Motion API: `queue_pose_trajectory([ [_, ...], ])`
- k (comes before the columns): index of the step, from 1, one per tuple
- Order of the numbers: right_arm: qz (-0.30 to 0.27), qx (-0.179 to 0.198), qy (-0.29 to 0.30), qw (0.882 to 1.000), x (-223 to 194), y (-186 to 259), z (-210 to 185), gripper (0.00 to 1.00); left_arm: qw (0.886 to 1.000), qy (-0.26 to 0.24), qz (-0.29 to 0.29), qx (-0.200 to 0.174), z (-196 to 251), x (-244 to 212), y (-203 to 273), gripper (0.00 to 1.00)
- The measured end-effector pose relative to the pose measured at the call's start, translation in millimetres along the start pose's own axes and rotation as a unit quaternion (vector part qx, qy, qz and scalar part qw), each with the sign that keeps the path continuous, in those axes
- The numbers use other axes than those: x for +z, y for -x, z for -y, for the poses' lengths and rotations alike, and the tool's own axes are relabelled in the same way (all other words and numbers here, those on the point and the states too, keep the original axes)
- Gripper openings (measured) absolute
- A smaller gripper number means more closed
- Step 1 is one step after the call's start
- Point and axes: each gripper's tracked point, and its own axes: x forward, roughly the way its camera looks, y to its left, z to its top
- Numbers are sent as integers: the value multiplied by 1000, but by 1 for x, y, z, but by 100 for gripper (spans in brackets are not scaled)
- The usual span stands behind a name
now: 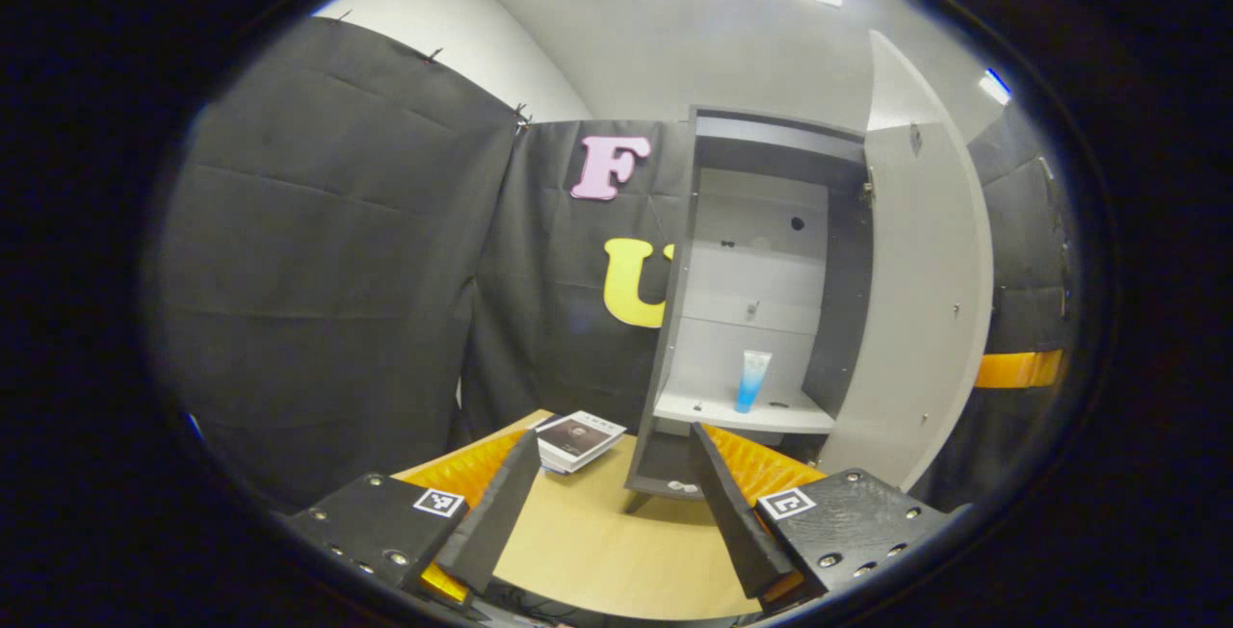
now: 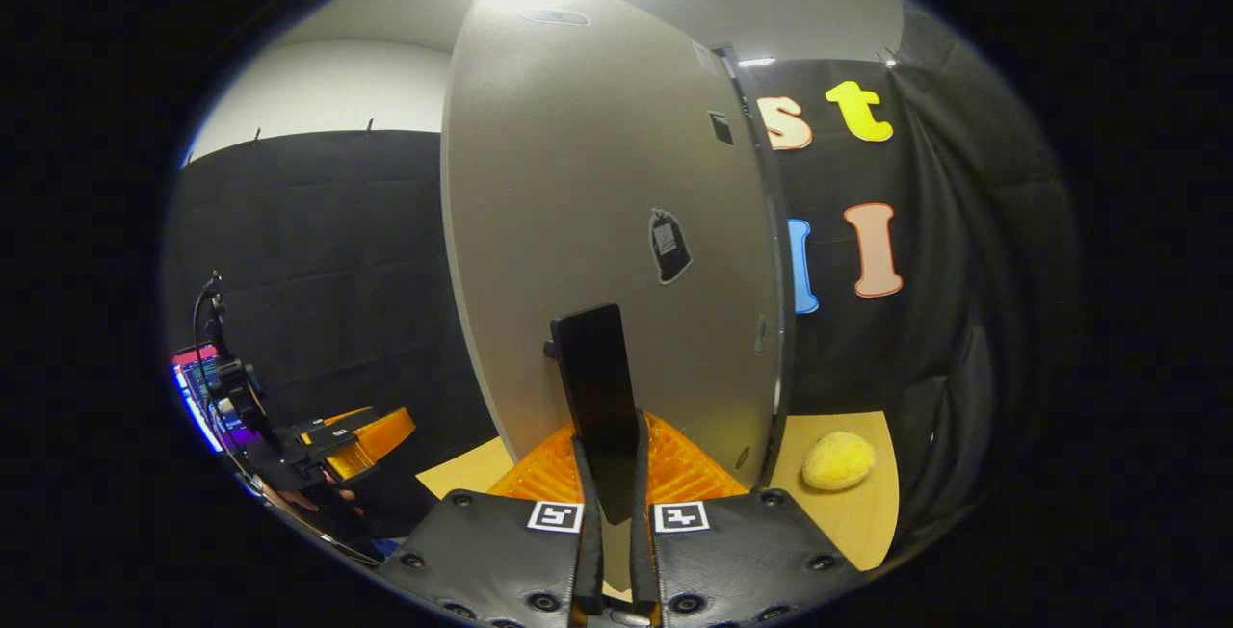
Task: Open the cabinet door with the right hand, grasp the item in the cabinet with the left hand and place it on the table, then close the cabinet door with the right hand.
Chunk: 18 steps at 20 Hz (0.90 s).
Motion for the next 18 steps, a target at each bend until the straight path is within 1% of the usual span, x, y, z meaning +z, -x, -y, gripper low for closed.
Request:
queue_pose_trajectory([
  [2, 1, -19, 4, 1000, 0, 4, 8, 13, 1000, 2, -3, -17, 8, -3, -13, 92],
  [3, 0, -29, 12, 999, 1, 4, 14, 11, 1000, 4, -5, -30, 15, -4, -19, 92],
  [5, -2, -53, 17, 998, 1, 9, 26, 13, 999, 2, -12, -51, 23, -10, -33, 92],
  [6, -2, -65, 12, 998, 0, 13, 30, 12, 998, 0, -16, -60, 24, -12, -40, 92],
  [8, -1, -90, -1, 996, 2, 15, 37, 12, 997, -2, -21, -76, 24, -14, -53, 95],
  [11, 2, -142, -9, 990, 3, 23, 54, 12, 995, -2, -27, -92, 15, -16, -72, 95],
  [12, 3, -155, -17, 988, 4, 26, 60, 12, 995, -1, -29, -96, 10, -15, -79, 95],
  [13, 6, -167, -31, 985, 4, 27, 63, 11, 995, 1, -28, -101, 6, -13, -86, 92],
  [14, 8, -176, -50, 983, 5, 28, 65, 9, 994, 5, -25, -108, 2, -11, -93, 92],
  [15, 9, -179, -66, 982, 3, 26, 63, 7, 993, 7, -27, -115, 0, -11, -100, 95],
  [16, 14, -184, -80, 980, 3, 27, 60, 7, 992, 7, -33, -118, -4, -13, -107, 92],
  [17, 19, -191, -86, 978, 4, 26, 59, 7, 992, 5, -35, -122, -10, -13, -113, 95],
  [18, 24, -199, -91, 975, 6, 25, 61, 7, 991, 4, -35, -127, -13, -11, -119, 92],
])
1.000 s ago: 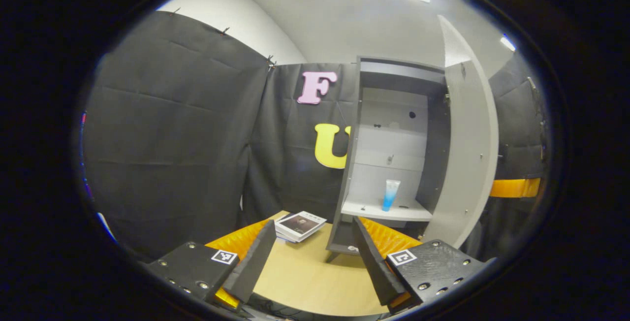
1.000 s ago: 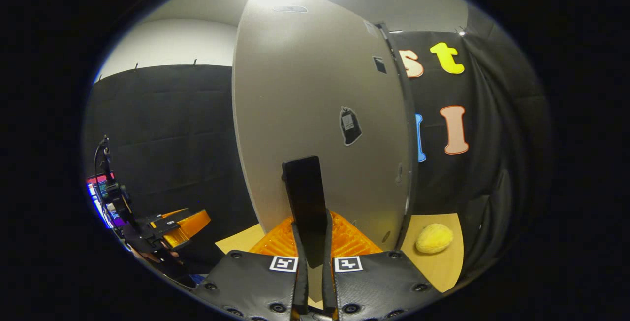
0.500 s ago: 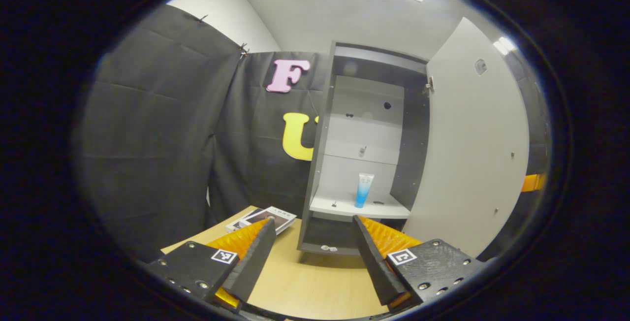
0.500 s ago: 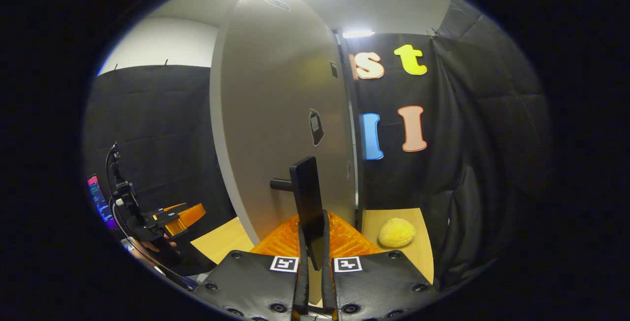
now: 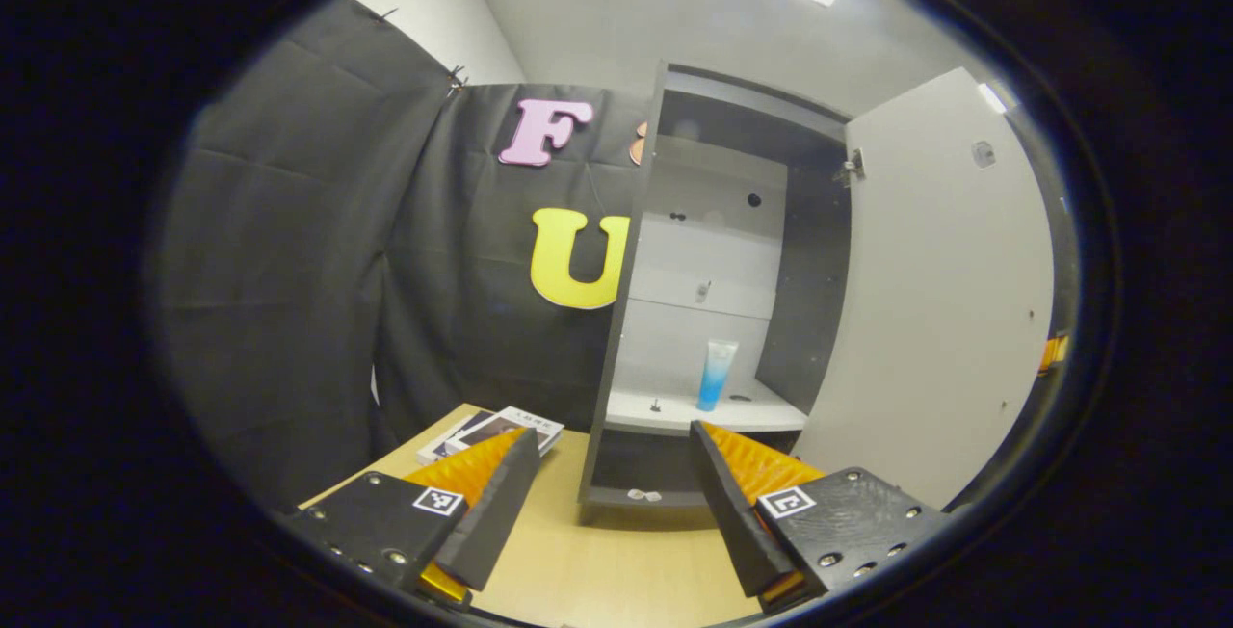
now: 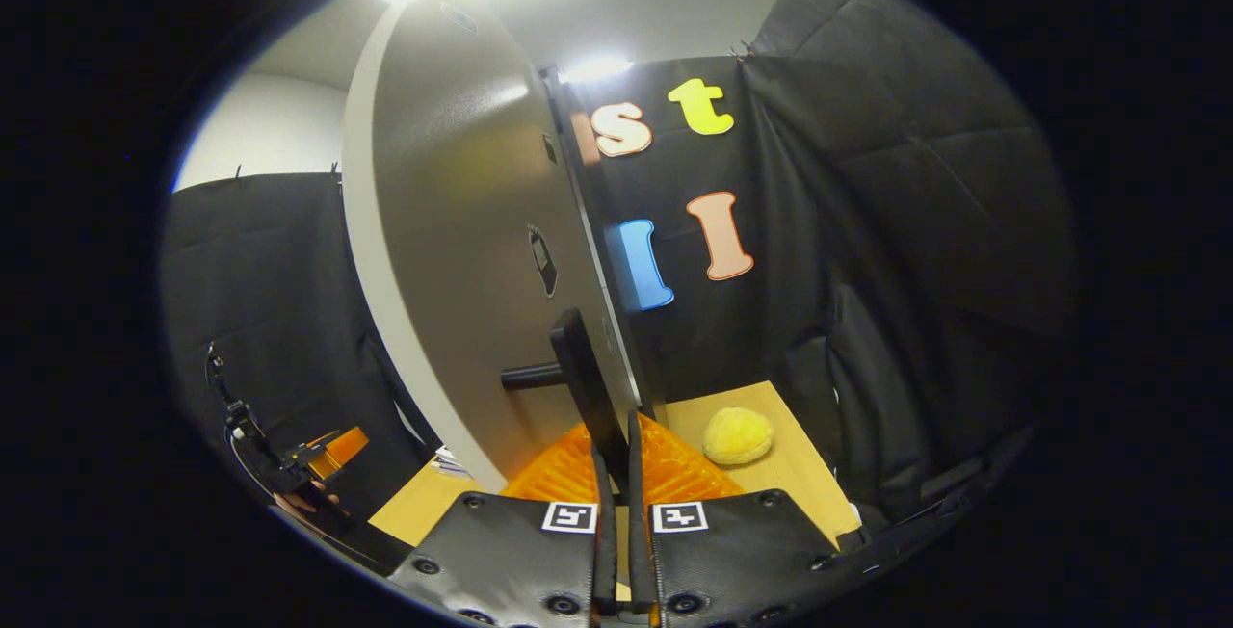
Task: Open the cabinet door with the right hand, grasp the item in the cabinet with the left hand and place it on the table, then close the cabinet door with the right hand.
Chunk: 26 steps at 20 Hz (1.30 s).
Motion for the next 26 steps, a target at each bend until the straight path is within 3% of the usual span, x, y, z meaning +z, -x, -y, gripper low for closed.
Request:
queue_pose_trajectory([
  [8, 5, -56, 8, 998, -10, 22, 6, 7, 997, -26, -14, -72, -24, 6, -34, 95],
  [9, 11, -78, 12, 997, -10, 26, 13, 5, 996, -27, -16, -82, -26, 4, -37, 95],
  [10, 15, -107, 13, 994, -9, 34, 22, 10, 995, -26, -18, -93, -28, 2, -39, 98],
  [11, 21, -134, 8, 991, -8, 47, 29, 10, 994, -21, -20, -107, -28, 0, -41, 95],
  [12, 26, -150, 4, 988, -6, 57, 32, 5, 992, -13, -23, -124, -25, -2, -42, 95],
  [15, 52, -189, -1, 981, 2, 93, 34, 5, 986, 1, -40, -161, -15, -13, -45, 95],
  [17, 60, -225, 6, 973, 6, 108, 50, 5, 985, -5, -37, -171, -9, -12, -50, 99],
  [19, 78, -251, 1, 965, 18, 119, 62, 5, 984, -9, -32, -177, 0, -10, -55, 92],
  [20, 86, -259, -2, 962, 23, 122, 69, 5, 983, -10, -34, -179, 5, -11, -58, 95],
  [23, 93, -272, -2, 958, 29, 114, 89, 5, 982, -14, -47, -183, 20, -17, -70, 92],
  [24, 94, -278, 4, 956, 31, 106, 98, 0, 981, -14, -50, -185, 26, -17, -76, 95],
  [26, 91, -281, 14, 955, 34, 91, 116, 5, 981, -18, -53, -188, 34, -15, -84, 95],
])
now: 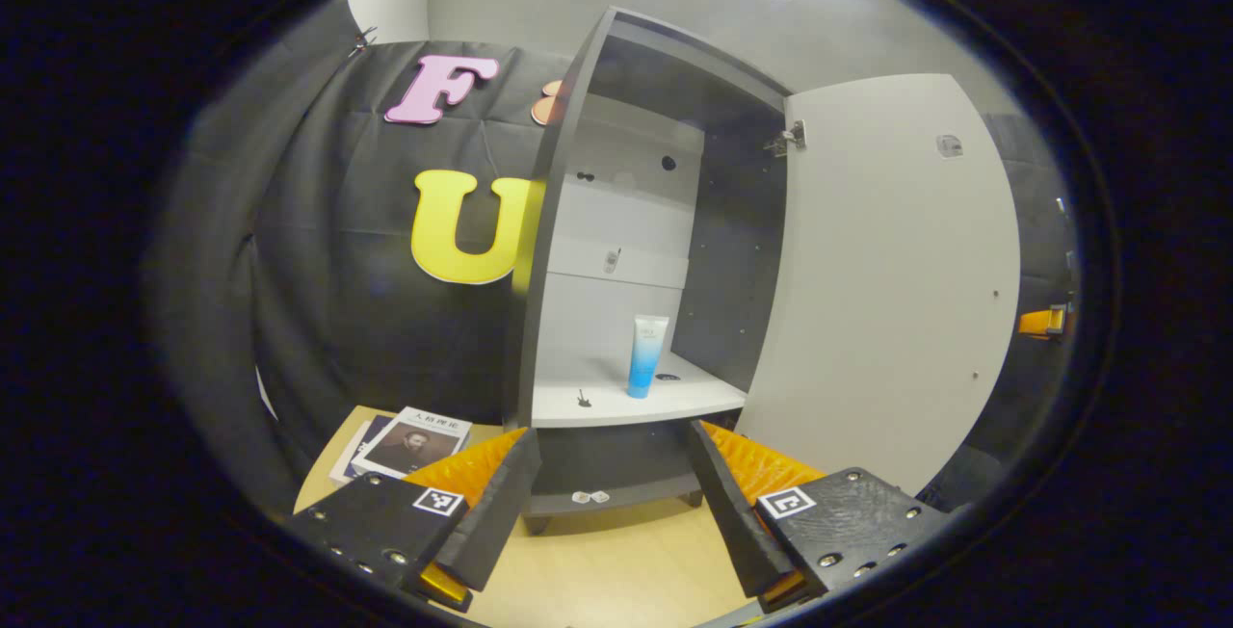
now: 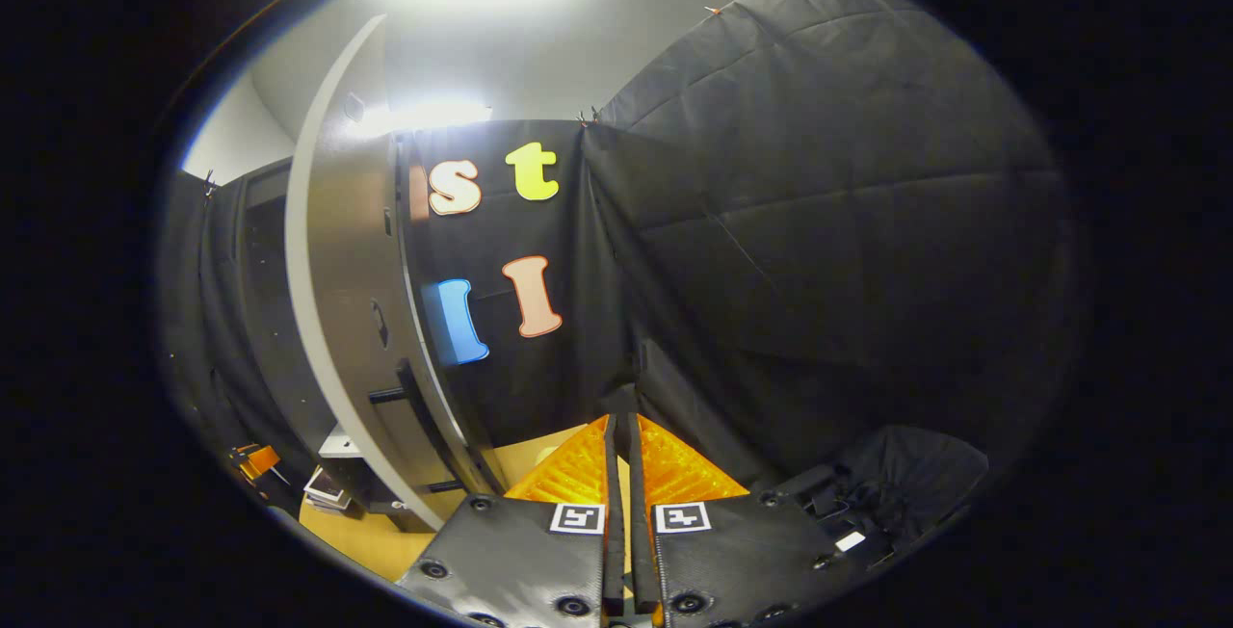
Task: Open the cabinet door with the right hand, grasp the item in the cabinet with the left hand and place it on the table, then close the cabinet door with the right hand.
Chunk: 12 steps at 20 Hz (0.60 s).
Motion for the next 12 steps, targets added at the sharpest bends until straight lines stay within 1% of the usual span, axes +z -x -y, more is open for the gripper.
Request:
queue_pose_trajectory([
  [1, -1, 3, 1, 1000, -1, -14, 0, 5, 1000, -5, 0, 1, 3, 4, -5, 91],
  [3, 0, 22, -4, 1000, 0, -39, -8, 5, 1000, -15, 5, 3, 7, 11, -16, 91],
  [4, -3, 30, -1, 1000, -1, -54, -11, 10, 1000, -16, 4, 5, 9, 12, -23, 92],
  [5, -1, 33, 7, 999, -3, -66, -13, 3, 1000, -15, 2, 7, 12, 10, -31, 95],
  [6, -2, 30, 17, 999, -5, -79, -10, 13, 1000, -12, 1, 8, 16, 11, -40, 95],
  [7, -7, 34, 24, 999, -8, -92, -9, 5, 1000, -9, -1, 11, 19, 11, -49, 95],
  [8, -17, 41, 23, 999, -14, -107, -12, 24, 1000, -6, -3, 15, 21, 13, -59, 95],
  [10, -26, 52, 13, 998, -22, -128, -17, 34, 1000, -4, -2, 15, 31, 18, -80, 95],
  [11, -36, 52, 9, 998, -26, -141, -18, 34, 1000, -6, 0, 18, 32, 23, -91, 92],
  [12, -46, 52, 13, 997, -34, -151, -18, 26, 1000, -10, 4, 21, 35, 28, -102, 92],
])
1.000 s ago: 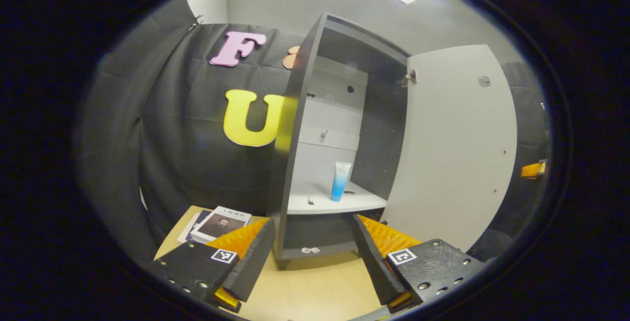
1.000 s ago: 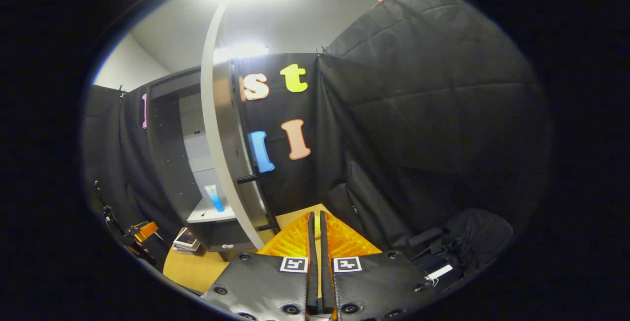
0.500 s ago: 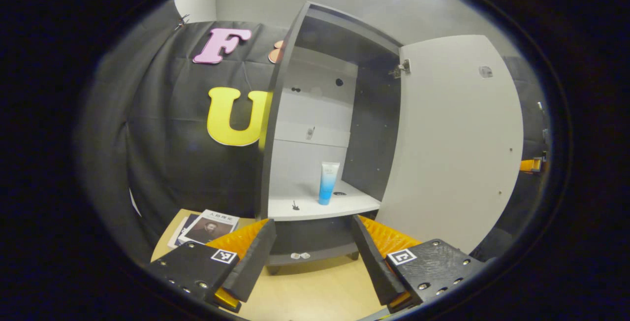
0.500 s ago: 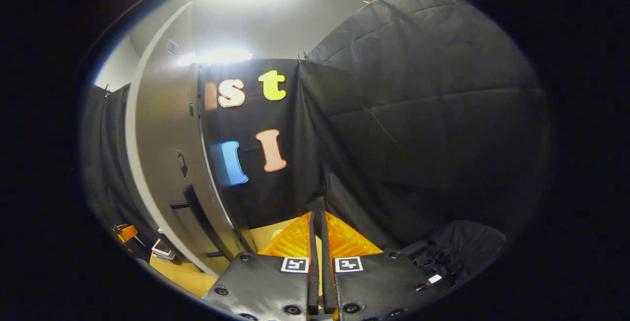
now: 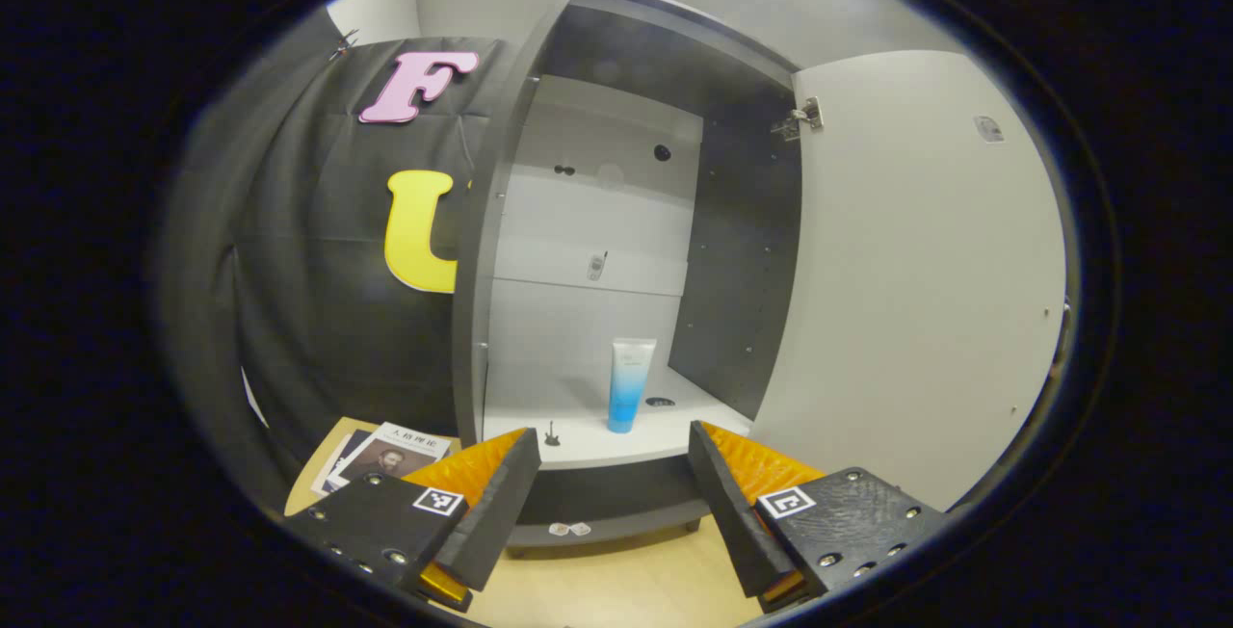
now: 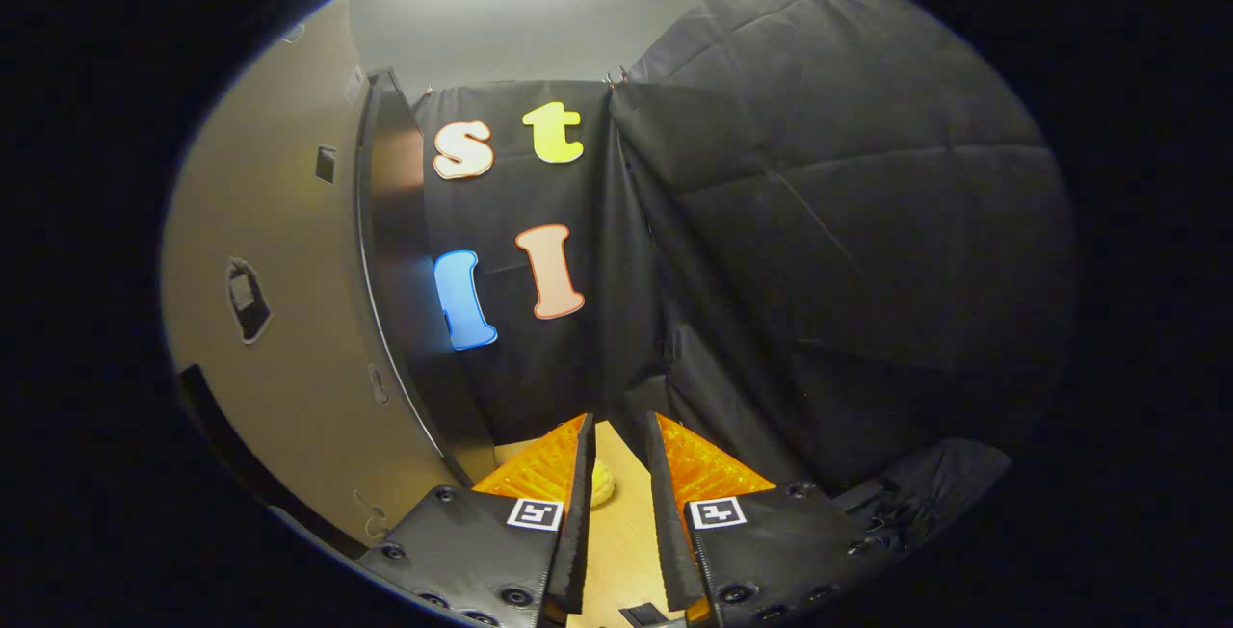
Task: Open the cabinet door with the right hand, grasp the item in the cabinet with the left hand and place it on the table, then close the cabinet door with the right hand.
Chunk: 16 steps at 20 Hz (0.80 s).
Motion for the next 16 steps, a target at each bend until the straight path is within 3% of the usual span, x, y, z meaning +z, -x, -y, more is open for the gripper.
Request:
queue_pose_trajectory([
  [1, -3, -2, 9, 1000, -3, -9, 3, 34, 1000, -2, 1, 1, 4, 3, -12, 92],
  [2, -5, -3, 18, 1000, -3, -19, 6, 26, 1000, -2, 1, 2, 8, 4, -24, 95],
  [3, -11, 7, 23, 1000, -6, -28, 3, 34, 1000, 0, 8, 3, 13, 8, -35, 92],
  [5, -20, 16, 30, 999, -9, -43, 4, 47, 1000, 2, 17, 7, 21, 12, -57, 94],
  [6, -23, 17, 34, 999, -12, -48, 6, 60, 1000, -2, 17, 13, 22, 11, -69, 92],
  [7, -21, 16, 37, 999, -13, -54, 7, 73, 1000, -6, 15, 18, 23, 8, -81, 99],
  [8, -14, 15, 39, 999, -9, -62, 8, 87, 1000, -8, 14, 22, 25, 8, -92, 95],
  [9, -10, 14, 39, 999, -8, -68, 9, 87, 1000, -9, 14, 24, 25, 7, -104, 92],
  [11, -13, 15, 35, 999, -10, -79, 9, 100, 999, -16, 15, 36, 23, 6, -122, 95],
  [12, -14, 16, 34, 999, -10, -83, 10, 94, 999, -20, 12, 42, 22, 4, -133, 95],
  [13, -10, 17, 34, 999, -8, -87, 12, 98, 999, -24, 6, 43, 22, -1, -142, 91],
  [16, -15, 23, 24, 999, -10, -95, 14, 93, 997, -23, -19, 68, 14, -17, -168, 92],
])
